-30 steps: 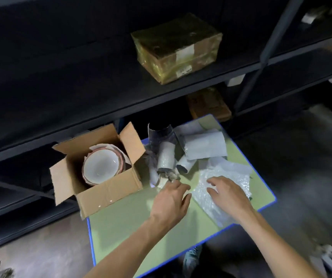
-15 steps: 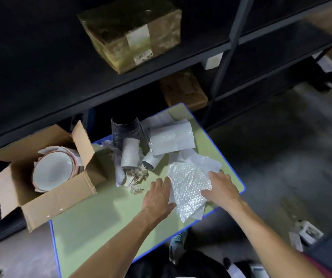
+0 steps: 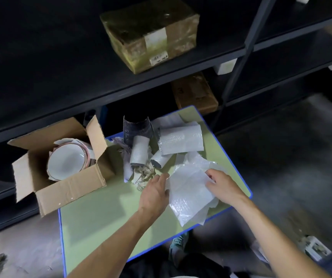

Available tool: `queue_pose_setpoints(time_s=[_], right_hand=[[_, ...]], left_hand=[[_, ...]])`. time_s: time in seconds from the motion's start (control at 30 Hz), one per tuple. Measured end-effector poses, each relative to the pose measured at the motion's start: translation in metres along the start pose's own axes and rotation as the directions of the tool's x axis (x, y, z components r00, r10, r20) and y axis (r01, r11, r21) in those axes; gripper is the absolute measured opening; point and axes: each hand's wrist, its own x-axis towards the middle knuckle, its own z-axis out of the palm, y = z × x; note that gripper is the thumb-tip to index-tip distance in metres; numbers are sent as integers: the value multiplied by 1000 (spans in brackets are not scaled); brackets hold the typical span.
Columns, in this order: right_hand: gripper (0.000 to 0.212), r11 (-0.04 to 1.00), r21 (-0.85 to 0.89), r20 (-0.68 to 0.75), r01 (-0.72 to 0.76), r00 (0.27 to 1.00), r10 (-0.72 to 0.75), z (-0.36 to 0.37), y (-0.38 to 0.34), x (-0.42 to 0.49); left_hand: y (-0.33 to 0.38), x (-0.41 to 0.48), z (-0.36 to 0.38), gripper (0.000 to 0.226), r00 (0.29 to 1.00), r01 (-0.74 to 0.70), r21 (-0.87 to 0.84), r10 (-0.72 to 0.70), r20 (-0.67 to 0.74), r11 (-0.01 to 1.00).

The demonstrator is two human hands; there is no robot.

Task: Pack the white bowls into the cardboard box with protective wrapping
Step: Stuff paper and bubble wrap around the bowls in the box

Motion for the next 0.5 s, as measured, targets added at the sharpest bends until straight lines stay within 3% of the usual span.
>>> queue_pose_setpoints(time_s=[0.17,0.27,0.5], right_hand=[[9,996,67,102,56,993,-63,-17,-33,-10],[27,991,59,151,120,980,-128,-18,-62,-18],[19,965,-9,100,260,961,-258,2,-142,-30]], left_hand=[[-13,-14,-39,7,993,-32,-178,11,-117,984],[-24,-26,-65,11,988,-84,-273,43,-150,958],[-58,-53,-128,20,949,-151,-284,59,-310,947]])
